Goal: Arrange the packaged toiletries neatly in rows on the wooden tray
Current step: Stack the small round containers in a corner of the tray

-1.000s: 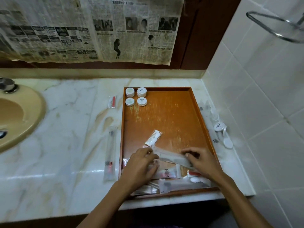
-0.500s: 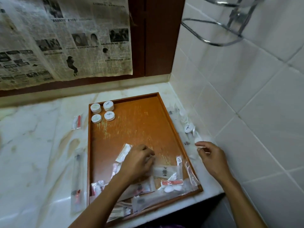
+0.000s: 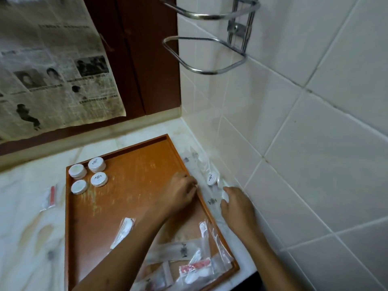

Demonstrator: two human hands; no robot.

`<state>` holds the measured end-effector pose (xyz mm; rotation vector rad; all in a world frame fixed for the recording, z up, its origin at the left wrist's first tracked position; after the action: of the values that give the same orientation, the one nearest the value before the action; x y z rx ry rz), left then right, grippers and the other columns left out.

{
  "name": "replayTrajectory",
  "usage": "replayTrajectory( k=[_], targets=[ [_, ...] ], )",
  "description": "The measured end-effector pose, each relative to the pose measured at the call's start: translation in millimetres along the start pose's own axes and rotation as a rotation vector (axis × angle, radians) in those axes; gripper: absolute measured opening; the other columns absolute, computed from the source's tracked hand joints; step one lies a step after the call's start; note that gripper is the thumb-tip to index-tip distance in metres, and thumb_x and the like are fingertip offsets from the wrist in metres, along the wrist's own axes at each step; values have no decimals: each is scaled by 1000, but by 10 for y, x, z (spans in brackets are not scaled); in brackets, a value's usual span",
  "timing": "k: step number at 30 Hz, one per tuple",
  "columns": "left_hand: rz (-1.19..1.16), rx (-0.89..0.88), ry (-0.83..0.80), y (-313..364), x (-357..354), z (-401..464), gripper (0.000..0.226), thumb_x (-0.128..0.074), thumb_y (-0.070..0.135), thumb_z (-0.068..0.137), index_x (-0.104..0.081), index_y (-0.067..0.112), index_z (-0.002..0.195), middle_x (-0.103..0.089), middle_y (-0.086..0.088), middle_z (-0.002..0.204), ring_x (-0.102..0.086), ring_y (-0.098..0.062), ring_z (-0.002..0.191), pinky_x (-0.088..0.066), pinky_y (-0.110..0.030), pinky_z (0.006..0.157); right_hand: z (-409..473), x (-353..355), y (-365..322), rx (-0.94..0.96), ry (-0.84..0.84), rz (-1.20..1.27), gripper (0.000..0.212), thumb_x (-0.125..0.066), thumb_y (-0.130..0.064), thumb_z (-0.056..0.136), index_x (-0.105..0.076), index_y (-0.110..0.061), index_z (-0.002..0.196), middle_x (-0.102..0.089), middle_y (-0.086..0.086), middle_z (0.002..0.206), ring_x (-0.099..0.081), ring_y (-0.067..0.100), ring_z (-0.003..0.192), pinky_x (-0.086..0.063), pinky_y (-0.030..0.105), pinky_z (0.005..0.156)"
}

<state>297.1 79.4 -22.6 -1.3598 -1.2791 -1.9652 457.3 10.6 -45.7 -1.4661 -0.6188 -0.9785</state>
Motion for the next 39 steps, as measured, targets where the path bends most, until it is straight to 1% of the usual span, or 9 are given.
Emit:
replayTrajectory(
  k=[7, 13, 17, 22, 26, 29, 33, 36, 39],
  targets=[
    [128, -70, -135, 197, -164, 470, 41, -53, 21, 94, -54, 26, 136, -54, -9, 109, -48, -26, 101, -45, -35, 80, 16, -121, 25, -14, -23, -10, 37, -49, 1, 89, -65, -14, 119, -56, -1, 125, -61, 20, 105, -50, 33, 86],
    [138, -43, -179, 187, -234, 587, 34, -61, 24, 90, -62, 33, 123, -49, -5, 107, -44, -23, 103, -39, -29, 76, 24, -110, 31, -11, 2, -6, 36, -48, -3, 92, -63, -17, 122, -55, -4, 127, -60, 19, 107, -51, 34, 86],
    [92, -70, -254, 179, -302, 562, 36, -57, 28, 93, -56, 34, 128, -47, -5, 109, -42, -20, 98, -45, -31, 76, -4, -61, -2, 51, 79, 9, 33, -53, -1, 90, -66, -11, 119, -65, 4, 118, -65, 23, 101, -54, 34, 85],
    [90, -96, -263, 199, -340, 548, 41, -60, 30, 90, -55, 36, 130, -46, -2, 105, -35, -13, 91, -44, -31, 74, -131, 105, -61, 164, 349, 43, 21, -73, 6, 79, -73, -2, 98, -74, 10, 89, -72, 25, 76, -60, 35, 62],
    [36, -94, -225, 180, -294, 567, 25, -65, 34, 87, -63, 28, 111, -48, 1, 102, -44, -15, 93, -44, -28, 73, -200, 160, 219, -155, 434, 467, 17, -62, -4, 91, -72, -7, 106, -75, 4, 93, -71, 20, 73, -60, 40, 65],
    [-31, -103, -275, 177, -300, 549, 11, -63, 26, 89, -65, 24, 99, -50, 5, 94, -48, -13, 87, -39, -24, 68, -225, -5, 343, -409, 344, 853, 14, -59, -7, 94, -68, -11, 102, -72, 3, 69, -63, 14, 50, -55, 28, 52],
    [-211, -45, -281, 114, -246, 519, 21, -62, 12, 88, -59, 32, 91, -55, 16, 80, -55, -8, 74, -36, -16, 60, -240, -179, 319, -551, 205, 1139, 13, -56, -7, 95, -66, -15, 100, -70, 13, 64, -62, 15, 52, -53, 24, 52],
    [-367, 87, -254, -6, -205, 472, 39, -67, 15, 89, -54, 39, 117, -61, 11, 84, -62, -5, 78, -45, -12, 59, -241, -244, 351, -611, 182, 1206, 14, -55, -6, 96, -65, -13, 101, -70, 13, 64, -63, 16, 52, -52, 24, 50],
    [-536, 182, -222, -82, -178, 419, 61, -71, 13, 86, -44, 38, 135, -66, -3, 84, -65, -13, 79, -52, -21, 66, -228, -296, 344, -631, 153, 1255, 19, -53, 0, 94, -65, -12, 103, -69, 12, 66, -62, 16, 53, -51, 24, 51]
  ],
)
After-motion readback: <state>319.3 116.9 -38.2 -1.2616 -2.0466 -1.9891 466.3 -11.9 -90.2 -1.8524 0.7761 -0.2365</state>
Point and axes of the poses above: each hand's wrist, its own z-axis towards the middle knuckle, its own x-axis out of the back of the hand, y = z × x, the point moved 9 cm from there along z, towards the middle knuckle
